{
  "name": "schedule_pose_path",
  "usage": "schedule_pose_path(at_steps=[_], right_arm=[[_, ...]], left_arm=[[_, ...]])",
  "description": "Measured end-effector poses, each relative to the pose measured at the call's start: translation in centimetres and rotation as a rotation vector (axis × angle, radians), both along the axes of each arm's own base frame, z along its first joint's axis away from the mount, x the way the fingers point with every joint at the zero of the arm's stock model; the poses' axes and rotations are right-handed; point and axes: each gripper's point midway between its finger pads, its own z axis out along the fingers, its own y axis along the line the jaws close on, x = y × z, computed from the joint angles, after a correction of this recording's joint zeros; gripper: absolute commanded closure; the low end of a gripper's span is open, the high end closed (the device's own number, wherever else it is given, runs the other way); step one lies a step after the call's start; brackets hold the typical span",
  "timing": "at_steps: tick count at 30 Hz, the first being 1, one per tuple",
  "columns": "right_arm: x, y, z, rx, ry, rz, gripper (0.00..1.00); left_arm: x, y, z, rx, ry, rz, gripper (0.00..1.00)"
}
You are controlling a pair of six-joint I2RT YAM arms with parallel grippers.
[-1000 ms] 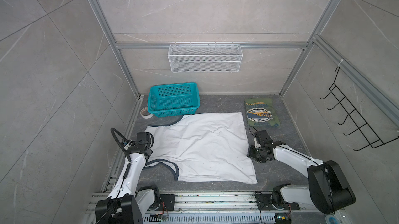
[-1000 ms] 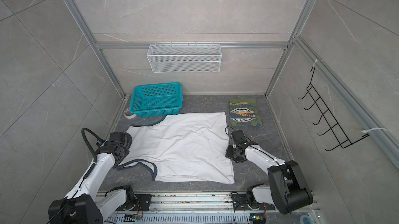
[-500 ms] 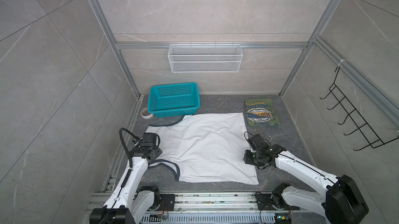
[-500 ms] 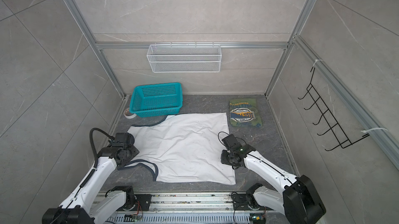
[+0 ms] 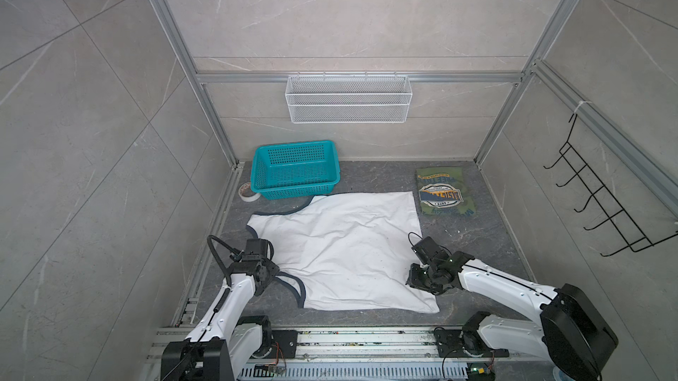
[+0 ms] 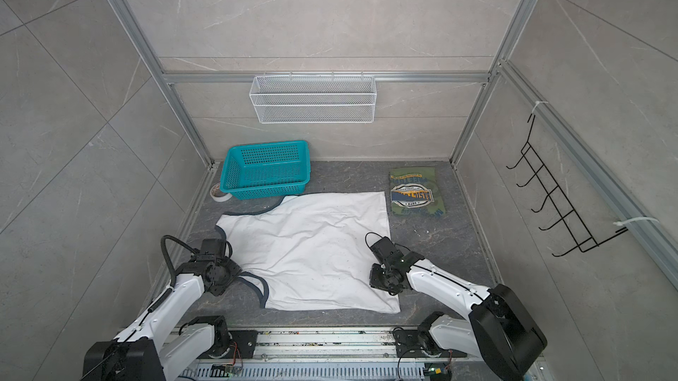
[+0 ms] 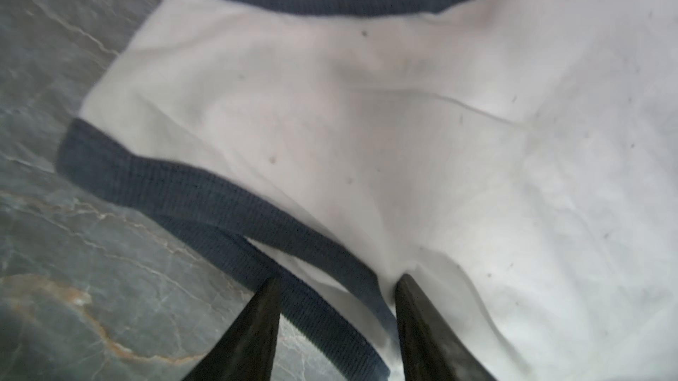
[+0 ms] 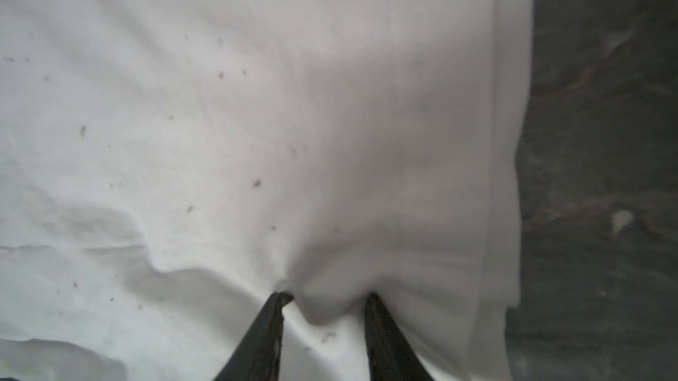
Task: Fold and stack the tank tops
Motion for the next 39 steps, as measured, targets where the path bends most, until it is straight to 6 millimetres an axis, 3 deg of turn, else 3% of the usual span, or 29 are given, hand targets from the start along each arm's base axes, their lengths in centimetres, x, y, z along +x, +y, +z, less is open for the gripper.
schedule_pose_path(at_steps=[12, 19, 22, 25, 28, 31, 35, 39], right_arm=[[1.1, -0.6, 0.0, 0.038, 0.011, -0.101, 0.62], [1.8, -0.9, 0.1, 0.061, 0.007, -0.127, 0.62], [2.0, -1.0, 0.2, 0.06, -0.003, -0.129, 0.62], [2.2, -1.1, 0.2, 0.058, -0.008, -0.129, 0.62], [2.3, -1.0, 0.2, 0.062, -0.014, -0.129, 0.62], [2.4, -1.0, 0.2, 0.063, -0.016, -0.13, 0.62], [2.5, -1.0, 0.2, 0.063, -0.021, -0.124, 0.62], [2.6, -1.1, 0.2, 0.068, -0.028, -0.124, 0.62]], left_arm=[[-1.2, 4.7, 1.2, 0.029, -0.092, 0.237, 0.46], [-0.9, 6.0, 0.1, -0.019, -0.057, 0.262, 0.48], [0.7, 4.7, 2.0, -0.049, -0.116, 0.184, 0.37], [2.1, 2.9, 5.9, -0.035, -0.242, 0.084, 0.3], [2.3, 1.5, 8.2, -0.051, -0.335, 0.031, 0.24], [2.1, 0.7, 6.8, -0.097, -0.299, 0.012, 0.23], [1.0, -0.8, 3.3, -0.17, -0.189, -0.013, 0.2], [1.0, -1.2, 1.9, -0.194, -0.146, -0.022, 0.18]])
